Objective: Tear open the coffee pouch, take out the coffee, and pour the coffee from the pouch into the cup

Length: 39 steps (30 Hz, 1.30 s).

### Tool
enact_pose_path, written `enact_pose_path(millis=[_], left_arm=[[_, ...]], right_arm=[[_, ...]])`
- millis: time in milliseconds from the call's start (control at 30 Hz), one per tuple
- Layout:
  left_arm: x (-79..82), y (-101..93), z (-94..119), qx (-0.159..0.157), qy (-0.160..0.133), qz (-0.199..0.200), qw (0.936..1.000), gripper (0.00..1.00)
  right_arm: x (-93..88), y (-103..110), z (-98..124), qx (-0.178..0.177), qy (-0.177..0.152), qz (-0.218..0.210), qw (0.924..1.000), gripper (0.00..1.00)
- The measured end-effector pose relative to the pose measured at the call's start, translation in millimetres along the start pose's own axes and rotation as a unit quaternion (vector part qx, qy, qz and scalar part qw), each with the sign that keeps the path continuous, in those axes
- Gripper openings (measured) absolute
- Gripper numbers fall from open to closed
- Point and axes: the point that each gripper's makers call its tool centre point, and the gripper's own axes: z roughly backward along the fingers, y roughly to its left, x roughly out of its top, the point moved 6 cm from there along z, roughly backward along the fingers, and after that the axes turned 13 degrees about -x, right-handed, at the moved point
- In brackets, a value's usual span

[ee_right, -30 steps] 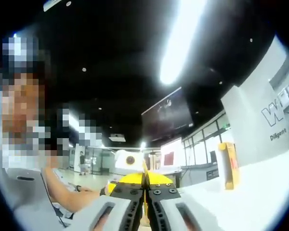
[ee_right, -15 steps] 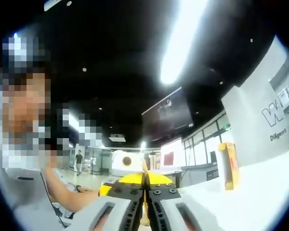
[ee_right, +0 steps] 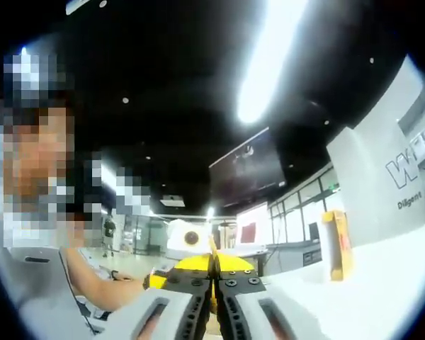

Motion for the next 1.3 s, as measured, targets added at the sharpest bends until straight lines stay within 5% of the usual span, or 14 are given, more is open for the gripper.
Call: enact_pose_path(millis=[33,67,100,167,367,467,500,633,667,767,800,1067,1200,1300], left_arm=[[2.9,6.7,1.6,0.032,-0.023,0.041,0.9984,0.34],[-7.1,13.1,5.2,0.063,0.037,0.034,0.9967,0.32],[-4.2,12.2,2.8,0.044,0.037,-0.018,0.9982,0.30],[0.0,6.4,0.7,0.030,0.007,0.019,0.9993,0.32],[32.6,3.9,24.4,0.043,-0.080,-0.051,0.9946,0.32],[30.2,15.6,33.9,0.083,-0.050,-0.071,0.9928,0.44],[21.0,22.6,33.3,0.114,-0.002,-0.086,0.9898,0.50],[2.4,30.9,15.2,0.121,0.044,-0.105,0.9861,0.60],[-1.2,32.8,11.8,0.122,0.055,-0.108,0.9851,0.58],[-9.4,35.1,10.2,0.130,0.098,-0.132,0.9778,0.10],[-8.2,36.0,9.0,0.129,0.088,-0.130,0.9791,0.06],[-5.7,32.7,11.2,0.109,0.077,-0.095,0.9865,0.04],[-4.5,30.1,12.1,0.107,0.073,-0.098,0.9868,0.04],[-4.6,30.8,13.0,0.107,0.072,-0.098,0.9868,0.04]], right_arm=[[0.7,0.1,0.0,0.001,0.000,-0.001,1.0000,0.01],[1.0,-0.3,0.0,-0.001,0.001,0.005,1.0000,0.01],[1.1,-0.3,0.0,-0.001,0.001,0.005,1.0000,0.01],[2.2,0.7,0.2,0.001,-0.001,0.002,1.0000,0.01],[1.7,-0.9,-0.9,0.002,0.002,0.003,1.0000,0.01],[1.3,1.0,-1.4,0.004,0.002,0.003,1.0000,0.01],[1.4,1.0,-1.4,0.005,0.001,0.003,1.0000,0.01],[0.2,-0.8,-2.9,0.007,0.001,0.001,1.0000,0.01],[-0.6,-0.9,-3.5,0.008,0.000,0.001,1.0000,0.01],[-1.7,-0.7,-4.1,0.007,0.000,-0.001,1.0000,0.01],[-1.9,-0.4,-4.3,0.006,0.000,0.000,1.0000,0.01],[0.0,1.6,-5.0,0.008,-0.002,0.000,1.0000,0.03],[0.6,1.7,-9.0,0.009,-0.012,-0.004,0.9999,0.27],[1.4,1.8,-7.8,0.005,-0.010,0.007,0.9999,0.24]])
